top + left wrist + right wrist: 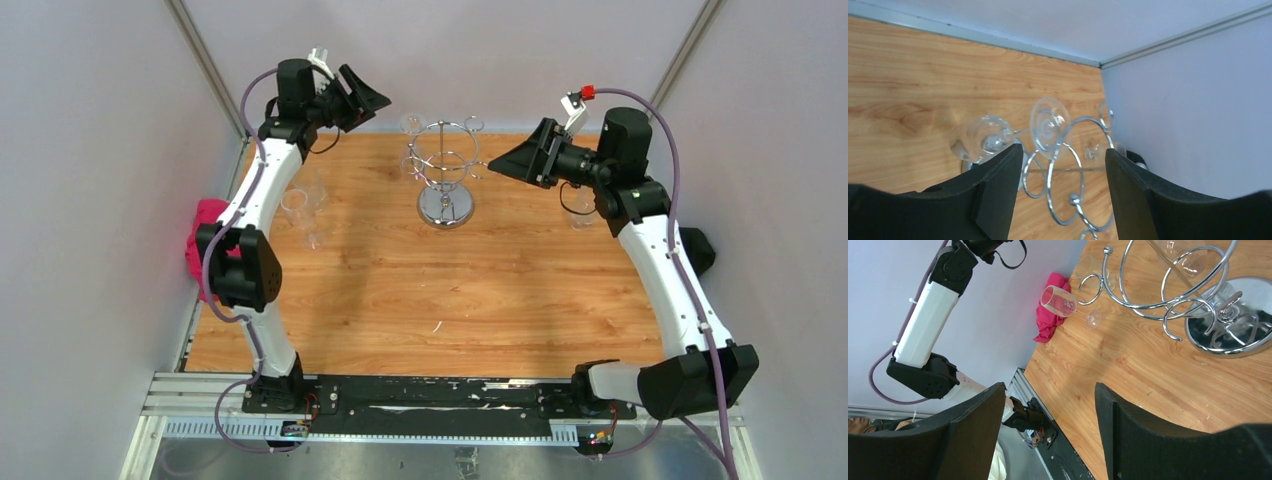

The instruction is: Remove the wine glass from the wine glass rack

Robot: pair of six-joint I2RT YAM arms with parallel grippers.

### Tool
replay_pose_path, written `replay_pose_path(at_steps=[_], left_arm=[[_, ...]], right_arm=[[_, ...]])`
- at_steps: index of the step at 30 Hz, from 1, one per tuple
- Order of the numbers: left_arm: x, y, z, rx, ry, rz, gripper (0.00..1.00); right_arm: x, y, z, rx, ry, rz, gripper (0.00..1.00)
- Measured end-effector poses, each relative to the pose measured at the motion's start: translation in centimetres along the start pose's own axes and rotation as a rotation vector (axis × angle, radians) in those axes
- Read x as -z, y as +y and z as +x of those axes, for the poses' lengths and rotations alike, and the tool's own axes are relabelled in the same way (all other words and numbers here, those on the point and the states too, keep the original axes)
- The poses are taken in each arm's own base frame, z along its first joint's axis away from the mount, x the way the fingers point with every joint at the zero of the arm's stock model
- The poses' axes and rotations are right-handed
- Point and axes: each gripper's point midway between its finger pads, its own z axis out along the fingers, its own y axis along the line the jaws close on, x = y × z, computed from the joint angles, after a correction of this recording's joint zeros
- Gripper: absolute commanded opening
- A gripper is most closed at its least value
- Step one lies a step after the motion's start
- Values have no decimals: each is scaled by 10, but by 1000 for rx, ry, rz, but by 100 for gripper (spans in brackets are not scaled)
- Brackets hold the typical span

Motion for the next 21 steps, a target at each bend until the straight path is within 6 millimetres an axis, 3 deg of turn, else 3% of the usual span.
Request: replay_pose_path(at_steps=[5,9,21], left_arm=[[-26,38,13,26,50,-72,66],[-40,53,19,32,77,-102,66],[-55,33,26,-1,99,-65,65]], right_arm=[[-5,-9,0,-15,6,15,70],[-8,-13,-2,-21,7,23,70],[-11,-19,-3,-31,9,34,70]])
